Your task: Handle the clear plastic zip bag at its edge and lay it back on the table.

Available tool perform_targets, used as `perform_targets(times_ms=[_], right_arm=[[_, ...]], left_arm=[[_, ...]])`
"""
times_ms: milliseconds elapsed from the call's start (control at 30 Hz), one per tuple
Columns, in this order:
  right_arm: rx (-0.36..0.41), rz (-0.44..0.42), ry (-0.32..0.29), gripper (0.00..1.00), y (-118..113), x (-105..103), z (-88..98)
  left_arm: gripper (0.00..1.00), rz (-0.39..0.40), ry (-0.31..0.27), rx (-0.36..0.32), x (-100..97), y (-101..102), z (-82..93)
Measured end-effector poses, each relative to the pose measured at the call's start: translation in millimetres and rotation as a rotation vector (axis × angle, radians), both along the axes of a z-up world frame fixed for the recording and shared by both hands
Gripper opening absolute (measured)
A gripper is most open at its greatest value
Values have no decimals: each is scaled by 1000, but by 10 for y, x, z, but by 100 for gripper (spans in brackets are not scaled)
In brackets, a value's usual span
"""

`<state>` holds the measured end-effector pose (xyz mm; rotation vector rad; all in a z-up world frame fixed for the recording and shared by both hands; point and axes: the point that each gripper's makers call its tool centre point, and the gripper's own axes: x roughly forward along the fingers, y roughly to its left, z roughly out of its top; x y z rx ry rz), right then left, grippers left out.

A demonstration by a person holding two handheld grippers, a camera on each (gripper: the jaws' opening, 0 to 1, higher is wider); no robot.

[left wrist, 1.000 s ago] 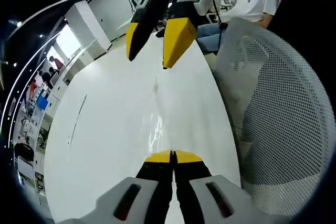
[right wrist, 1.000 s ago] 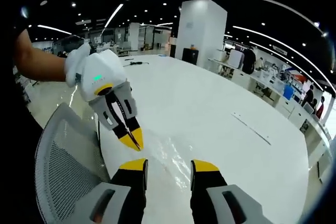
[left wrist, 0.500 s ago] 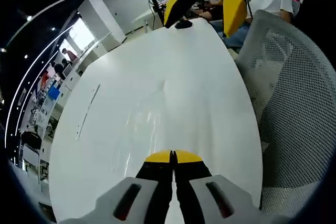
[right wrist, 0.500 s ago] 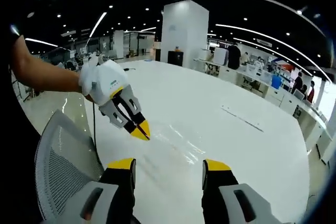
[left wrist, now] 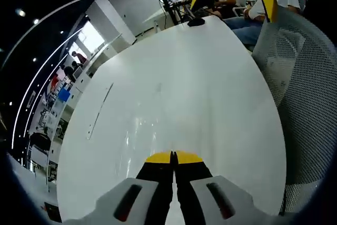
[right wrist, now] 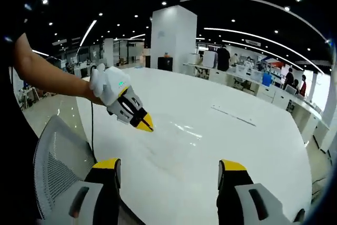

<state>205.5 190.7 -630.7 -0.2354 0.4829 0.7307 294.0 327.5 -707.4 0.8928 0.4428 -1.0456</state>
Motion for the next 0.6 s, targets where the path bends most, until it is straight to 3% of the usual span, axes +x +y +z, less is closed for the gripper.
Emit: perform_targets(times_ms=[300, 367, 600], right_arm=[[34, -40, 4, 87, -127, -169, -27], [39, -50, 12, 89, -151, -205, -39], [39, -89, 36, 92, -250, -344, -110]], left_arm=[[0, -30, -43, 24, 134, -20, -45], [0, -46, -76, 40, 180, -20, -44], [0, -90, -88, 75, 260, -48, -105]])
